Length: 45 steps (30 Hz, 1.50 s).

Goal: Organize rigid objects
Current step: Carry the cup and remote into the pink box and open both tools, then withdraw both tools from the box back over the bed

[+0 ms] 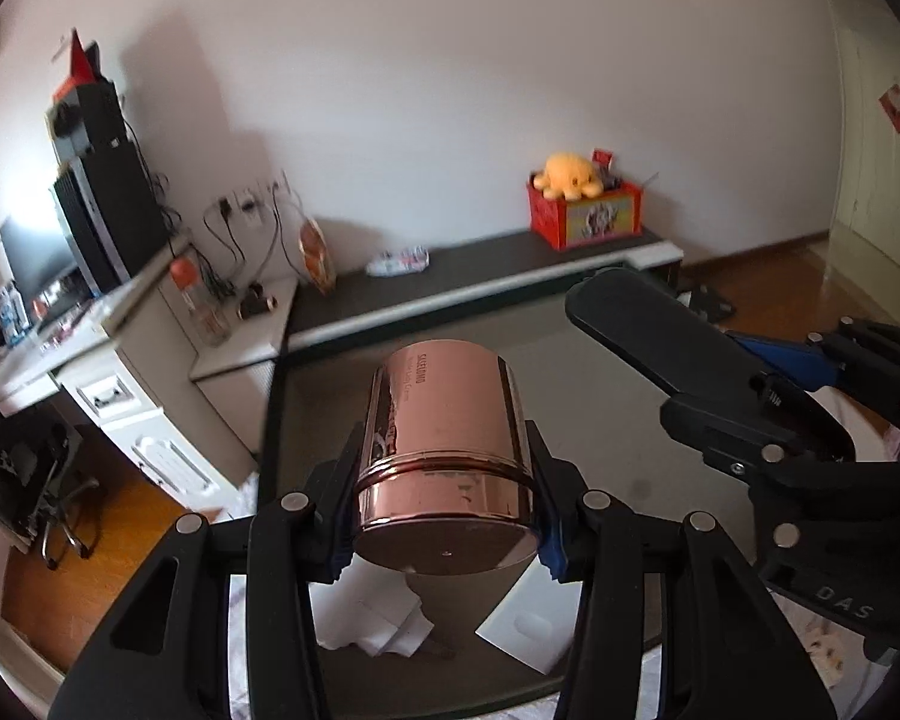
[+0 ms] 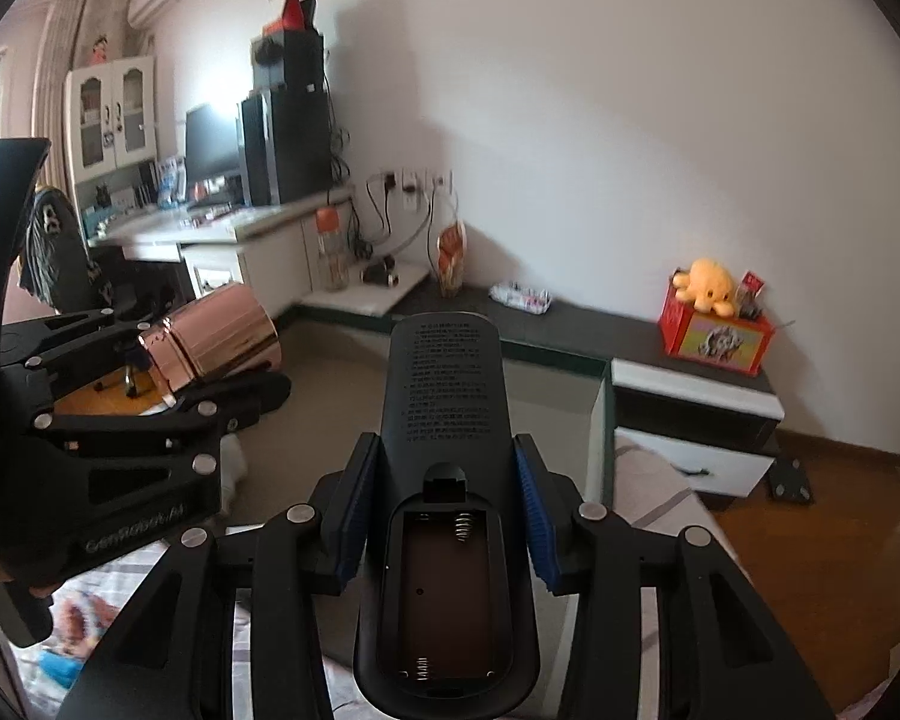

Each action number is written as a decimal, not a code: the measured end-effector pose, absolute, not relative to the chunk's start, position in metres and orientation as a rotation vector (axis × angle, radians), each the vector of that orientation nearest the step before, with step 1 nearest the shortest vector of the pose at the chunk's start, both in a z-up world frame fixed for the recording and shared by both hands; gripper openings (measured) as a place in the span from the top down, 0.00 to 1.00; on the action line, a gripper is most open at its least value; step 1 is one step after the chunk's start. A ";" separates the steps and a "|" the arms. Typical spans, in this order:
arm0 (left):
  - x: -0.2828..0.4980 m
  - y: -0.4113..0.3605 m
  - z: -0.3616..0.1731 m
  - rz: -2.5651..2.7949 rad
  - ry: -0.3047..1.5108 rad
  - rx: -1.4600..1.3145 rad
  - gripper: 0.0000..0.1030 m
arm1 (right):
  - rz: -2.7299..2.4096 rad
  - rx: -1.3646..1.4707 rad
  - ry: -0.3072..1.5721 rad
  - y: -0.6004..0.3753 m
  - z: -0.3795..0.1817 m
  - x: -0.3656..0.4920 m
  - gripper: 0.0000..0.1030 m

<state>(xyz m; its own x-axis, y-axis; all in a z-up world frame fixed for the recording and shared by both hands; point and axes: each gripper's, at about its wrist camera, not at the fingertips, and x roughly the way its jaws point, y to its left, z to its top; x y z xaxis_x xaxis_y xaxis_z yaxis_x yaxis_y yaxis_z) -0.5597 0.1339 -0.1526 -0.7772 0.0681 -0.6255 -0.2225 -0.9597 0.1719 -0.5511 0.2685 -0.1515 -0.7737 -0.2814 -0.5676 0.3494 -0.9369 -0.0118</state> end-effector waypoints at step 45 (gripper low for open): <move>-0.549 0.106 -0.158 2.916 0.286 -0.912 0.10 | -2.696 0.894 0.159 0.267 -0.177 -0.557 0.28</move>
<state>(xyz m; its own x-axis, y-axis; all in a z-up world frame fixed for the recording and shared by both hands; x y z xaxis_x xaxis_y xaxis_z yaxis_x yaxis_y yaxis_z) -0.5487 0.1057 -0.1577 -0.8209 0.0140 -0.5709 -0.1249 -0.9799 0.1555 -0.5566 0.2675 -0.1773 -0.7630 -0.2433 -0.5989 0.3120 -0.9500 -0.0116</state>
